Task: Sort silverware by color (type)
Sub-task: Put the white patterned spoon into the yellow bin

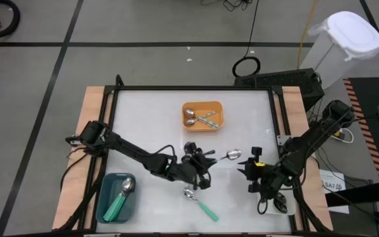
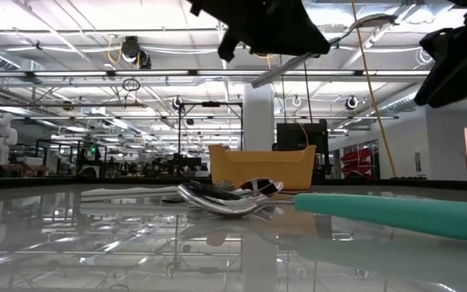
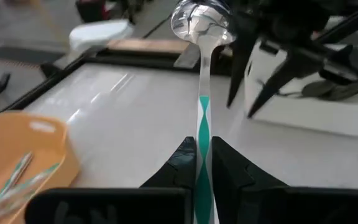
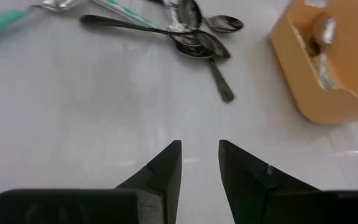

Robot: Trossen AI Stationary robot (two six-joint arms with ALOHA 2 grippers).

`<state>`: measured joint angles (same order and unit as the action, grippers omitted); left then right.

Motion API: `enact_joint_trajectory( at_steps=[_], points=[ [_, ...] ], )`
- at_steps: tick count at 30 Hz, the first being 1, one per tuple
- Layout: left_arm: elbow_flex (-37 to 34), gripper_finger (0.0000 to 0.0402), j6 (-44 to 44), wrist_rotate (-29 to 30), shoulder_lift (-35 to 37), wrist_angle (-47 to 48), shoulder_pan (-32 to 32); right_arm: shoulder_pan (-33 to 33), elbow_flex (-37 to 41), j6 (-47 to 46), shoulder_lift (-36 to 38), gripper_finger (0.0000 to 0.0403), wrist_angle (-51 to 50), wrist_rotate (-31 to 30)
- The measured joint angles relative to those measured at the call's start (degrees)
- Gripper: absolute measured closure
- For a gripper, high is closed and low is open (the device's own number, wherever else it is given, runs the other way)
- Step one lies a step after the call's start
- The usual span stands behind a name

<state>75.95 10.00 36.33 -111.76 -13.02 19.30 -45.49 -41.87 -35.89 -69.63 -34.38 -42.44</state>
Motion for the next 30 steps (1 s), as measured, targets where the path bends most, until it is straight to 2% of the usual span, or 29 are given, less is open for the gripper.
enact_joint_trajectory(
  at_steps=[6,12,19,22,25,30],
  points=[
    [-3.3,0.0378,-4.8,-5.0,1.0,-15.8,-0.1,0.2,0.1,5.0,0.4,0.0303,5.8,0.8],
    [-4.3,0.0378,-9.6,-7.6,0.8,-25.1,0.9,0.1,0.1,8.7,1.6,0.0303,10.3,1.0],
    [-4.3,0.0378,-15.3,-9.1,0.8,-36.8,5.1,0.0,0.1,15.8,1.6,0.0303,19.8,1.6],
    [-4.3,0.0378,-19.2,-11.4,0.8,-43.1,6.7,0.0,0.1,20.1,1.6,0.0303,25.4,2.9],
    [-4.3,0.0378,-21.5,-20.8,0.8,-48.1,7.8,0.0,1.4,25.1,1.6,0.0303,33.8,3.8],
    [-4.3,0.0378,-23.0,-21.5,0.8,-48.7,8.7,0.0,4.7,32.0,1.6,0.0296,48.2,3.8]
  ],
)
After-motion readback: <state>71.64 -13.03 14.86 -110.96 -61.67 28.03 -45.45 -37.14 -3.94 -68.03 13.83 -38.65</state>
